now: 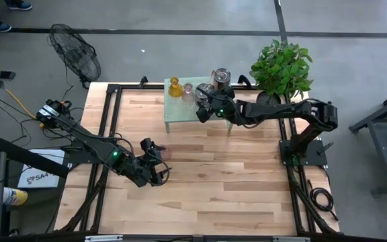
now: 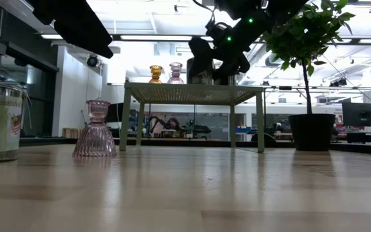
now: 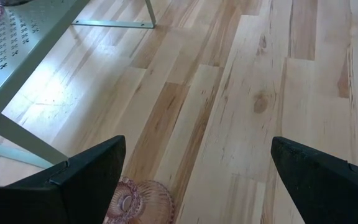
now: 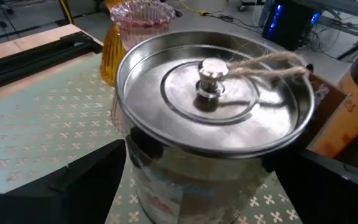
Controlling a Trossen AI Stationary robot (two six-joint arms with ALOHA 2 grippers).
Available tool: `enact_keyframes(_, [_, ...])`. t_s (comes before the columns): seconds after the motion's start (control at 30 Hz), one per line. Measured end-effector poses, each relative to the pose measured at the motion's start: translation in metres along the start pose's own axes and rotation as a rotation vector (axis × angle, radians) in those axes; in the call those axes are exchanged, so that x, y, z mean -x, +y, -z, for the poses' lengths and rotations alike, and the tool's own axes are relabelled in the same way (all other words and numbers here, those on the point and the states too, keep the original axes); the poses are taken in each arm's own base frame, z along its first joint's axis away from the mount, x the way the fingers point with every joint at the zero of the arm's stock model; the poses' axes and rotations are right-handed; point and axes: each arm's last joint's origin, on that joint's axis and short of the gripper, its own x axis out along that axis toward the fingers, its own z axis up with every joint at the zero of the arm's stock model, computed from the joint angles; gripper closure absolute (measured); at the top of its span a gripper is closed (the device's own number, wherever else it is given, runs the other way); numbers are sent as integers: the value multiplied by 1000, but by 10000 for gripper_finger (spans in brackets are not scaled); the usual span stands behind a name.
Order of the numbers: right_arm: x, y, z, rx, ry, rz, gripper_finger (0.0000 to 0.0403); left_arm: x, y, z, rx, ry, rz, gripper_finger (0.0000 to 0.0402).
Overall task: Pick & Place candle stick holders
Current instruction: Put the right silver candle on the shelf
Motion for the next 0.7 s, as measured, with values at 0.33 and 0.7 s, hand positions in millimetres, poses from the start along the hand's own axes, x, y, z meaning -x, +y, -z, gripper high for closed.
enact_keyframes(0.33, [0,-2,2,-10,12,49,13,0,0,0,0,1,1,5])
enact_keyframes(0.7, [0,-2,1,-25,-4,72,13,0,0,0,0,0,1,5])
